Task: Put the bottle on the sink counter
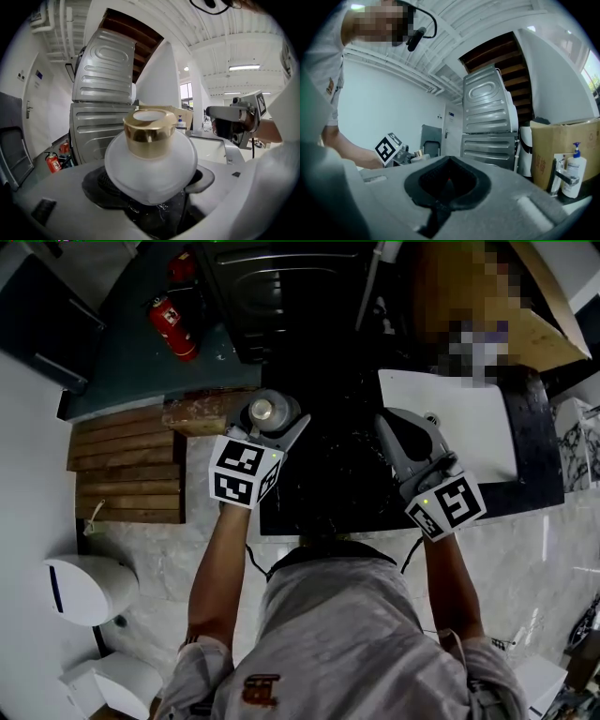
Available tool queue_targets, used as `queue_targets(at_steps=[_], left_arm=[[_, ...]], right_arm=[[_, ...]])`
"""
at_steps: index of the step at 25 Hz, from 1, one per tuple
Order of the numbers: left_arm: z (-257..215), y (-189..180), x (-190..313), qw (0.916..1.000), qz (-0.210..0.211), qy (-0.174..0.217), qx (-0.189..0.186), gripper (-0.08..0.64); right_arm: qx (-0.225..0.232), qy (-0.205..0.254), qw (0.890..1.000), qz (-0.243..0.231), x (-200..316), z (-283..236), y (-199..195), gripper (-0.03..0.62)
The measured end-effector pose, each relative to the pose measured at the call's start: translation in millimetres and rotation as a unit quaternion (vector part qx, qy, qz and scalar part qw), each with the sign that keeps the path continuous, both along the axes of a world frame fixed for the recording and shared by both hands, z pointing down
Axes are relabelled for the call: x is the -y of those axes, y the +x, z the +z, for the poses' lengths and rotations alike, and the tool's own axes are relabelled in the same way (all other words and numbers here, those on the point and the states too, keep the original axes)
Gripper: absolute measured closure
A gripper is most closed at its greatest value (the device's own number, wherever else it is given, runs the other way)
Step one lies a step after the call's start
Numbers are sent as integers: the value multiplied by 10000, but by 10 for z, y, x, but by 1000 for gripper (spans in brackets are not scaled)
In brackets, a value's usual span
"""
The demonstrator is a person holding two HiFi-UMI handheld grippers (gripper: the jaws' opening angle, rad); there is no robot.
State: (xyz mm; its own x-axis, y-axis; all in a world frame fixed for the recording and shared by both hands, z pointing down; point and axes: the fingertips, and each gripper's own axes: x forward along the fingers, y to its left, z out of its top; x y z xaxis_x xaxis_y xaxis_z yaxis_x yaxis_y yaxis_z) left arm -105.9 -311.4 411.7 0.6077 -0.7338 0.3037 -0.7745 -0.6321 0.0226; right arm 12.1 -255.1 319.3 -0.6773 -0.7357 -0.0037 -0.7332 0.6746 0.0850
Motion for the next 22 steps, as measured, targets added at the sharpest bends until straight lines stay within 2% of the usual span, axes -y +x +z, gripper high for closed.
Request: queue_targets(at_steps=[9, 16, 22], left_arm=[[637, 30, 209, 9962, -79, -754, 435, 230], [882, 37, 263, 9906, -29, -1092, 824, 230], [1018, 63, 252, 9864, 52, -1325, 975, 230]], right_arm=[[16, -18, 9999, -158, 214, 11, 96, 592], [-4, -88, 9997, -247, 311, 61, 125, 591], [-7, -102, 9996, -258, 338, 89, 173, 592]])
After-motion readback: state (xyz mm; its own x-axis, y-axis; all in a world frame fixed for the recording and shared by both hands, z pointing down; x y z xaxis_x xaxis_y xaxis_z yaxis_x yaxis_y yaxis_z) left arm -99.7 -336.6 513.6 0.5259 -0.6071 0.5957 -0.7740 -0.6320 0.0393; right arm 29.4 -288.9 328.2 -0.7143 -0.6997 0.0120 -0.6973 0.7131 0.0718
